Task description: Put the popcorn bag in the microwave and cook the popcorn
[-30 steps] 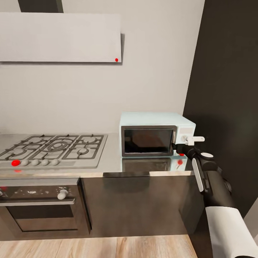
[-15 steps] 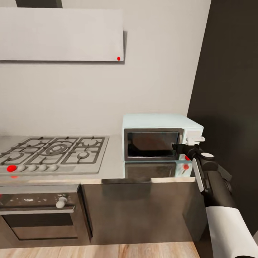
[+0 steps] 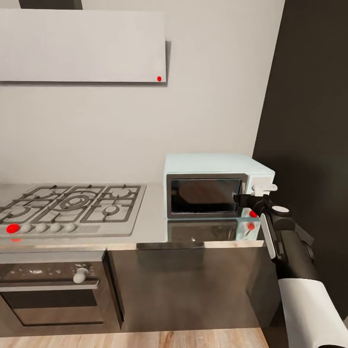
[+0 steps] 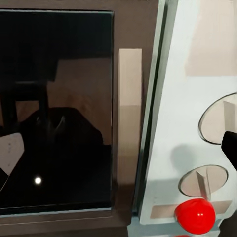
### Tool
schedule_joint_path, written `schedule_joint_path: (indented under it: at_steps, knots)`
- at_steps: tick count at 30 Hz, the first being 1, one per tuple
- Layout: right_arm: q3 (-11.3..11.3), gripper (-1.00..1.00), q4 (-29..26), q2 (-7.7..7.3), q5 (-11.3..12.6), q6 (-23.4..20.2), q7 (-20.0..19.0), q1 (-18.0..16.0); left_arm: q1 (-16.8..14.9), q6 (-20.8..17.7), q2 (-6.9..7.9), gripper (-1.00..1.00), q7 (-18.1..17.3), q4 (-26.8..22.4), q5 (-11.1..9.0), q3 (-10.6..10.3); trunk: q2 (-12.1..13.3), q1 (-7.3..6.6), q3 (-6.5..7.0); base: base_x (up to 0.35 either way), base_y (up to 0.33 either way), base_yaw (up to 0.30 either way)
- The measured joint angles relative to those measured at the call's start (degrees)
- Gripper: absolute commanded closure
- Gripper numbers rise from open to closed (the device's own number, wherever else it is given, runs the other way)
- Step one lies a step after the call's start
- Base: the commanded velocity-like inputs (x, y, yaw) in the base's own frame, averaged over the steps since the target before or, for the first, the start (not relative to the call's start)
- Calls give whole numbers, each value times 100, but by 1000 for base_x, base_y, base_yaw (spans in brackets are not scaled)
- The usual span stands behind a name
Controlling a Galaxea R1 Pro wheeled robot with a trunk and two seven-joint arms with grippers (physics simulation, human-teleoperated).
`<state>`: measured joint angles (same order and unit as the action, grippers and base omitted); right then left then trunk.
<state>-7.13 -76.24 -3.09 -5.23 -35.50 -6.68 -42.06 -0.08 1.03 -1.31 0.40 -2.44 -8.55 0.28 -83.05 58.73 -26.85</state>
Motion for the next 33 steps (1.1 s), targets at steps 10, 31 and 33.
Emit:
schedule_joint_path:
  at_steps: [10,31,33]
  knots:
    - [0,-100,2,1,-1,0,10,0,0,0,6,-100,0,0,0,0,0,-1,0,112,0,0]
    - [-1,-100,2,-18,-1,0,16,0,0,0,0,-100,0,0,3,0,0,0,0,3,0,0]
    - [-1,-100,2,-14,-1,0,16,0,0,0,0,-100,0,0,3,0,0,0,0,0,0,0]
